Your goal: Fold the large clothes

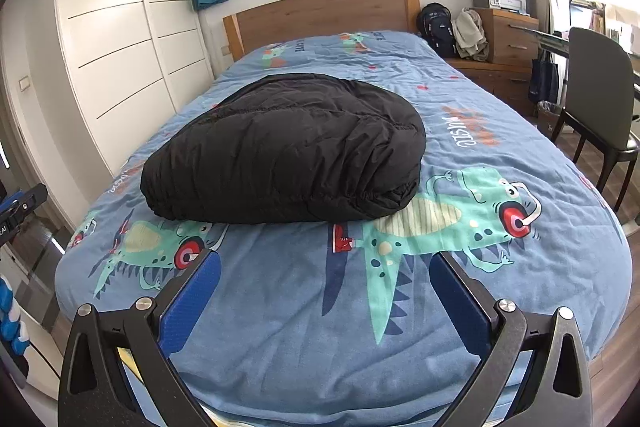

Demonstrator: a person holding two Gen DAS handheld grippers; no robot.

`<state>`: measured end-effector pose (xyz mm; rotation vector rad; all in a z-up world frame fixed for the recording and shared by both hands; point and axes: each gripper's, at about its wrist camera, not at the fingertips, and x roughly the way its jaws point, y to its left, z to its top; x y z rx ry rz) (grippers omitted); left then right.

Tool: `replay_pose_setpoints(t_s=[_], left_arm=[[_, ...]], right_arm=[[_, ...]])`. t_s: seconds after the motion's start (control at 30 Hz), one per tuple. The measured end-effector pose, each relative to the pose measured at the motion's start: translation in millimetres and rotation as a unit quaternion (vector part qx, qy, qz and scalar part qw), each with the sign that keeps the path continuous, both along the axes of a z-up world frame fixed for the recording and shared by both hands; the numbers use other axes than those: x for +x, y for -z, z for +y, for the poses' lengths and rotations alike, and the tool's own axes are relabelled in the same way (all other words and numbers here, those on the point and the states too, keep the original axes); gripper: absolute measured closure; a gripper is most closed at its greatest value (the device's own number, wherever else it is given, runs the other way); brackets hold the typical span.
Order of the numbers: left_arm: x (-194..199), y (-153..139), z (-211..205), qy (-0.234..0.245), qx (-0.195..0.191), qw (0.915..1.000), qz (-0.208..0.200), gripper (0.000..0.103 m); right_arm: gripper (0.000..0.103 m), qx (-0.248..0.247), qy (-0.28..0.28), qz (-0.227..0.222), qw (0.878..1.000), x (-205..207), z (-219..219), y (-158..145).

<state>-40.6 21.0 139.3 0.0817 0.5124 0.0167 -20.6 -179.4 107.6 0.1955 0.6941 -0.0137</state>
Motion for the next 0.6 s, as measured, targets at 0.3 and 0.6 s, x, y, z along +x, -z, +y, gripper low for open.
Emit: replay_pose_setpoints(t_s=[0.3,0.6], left_arm=[[2,16,-2,0.008,-0.001,0.9998,0.019,0.019],[4,27,0,0.009,-0.002,0.9995,0.029,0.019]], right_arm=[[0.001,-0.001,0.016,-0.001,1.0,-4,-11,1],[0.001,-0.001,0.025,-0.001,1.0,-7,-15,2]])
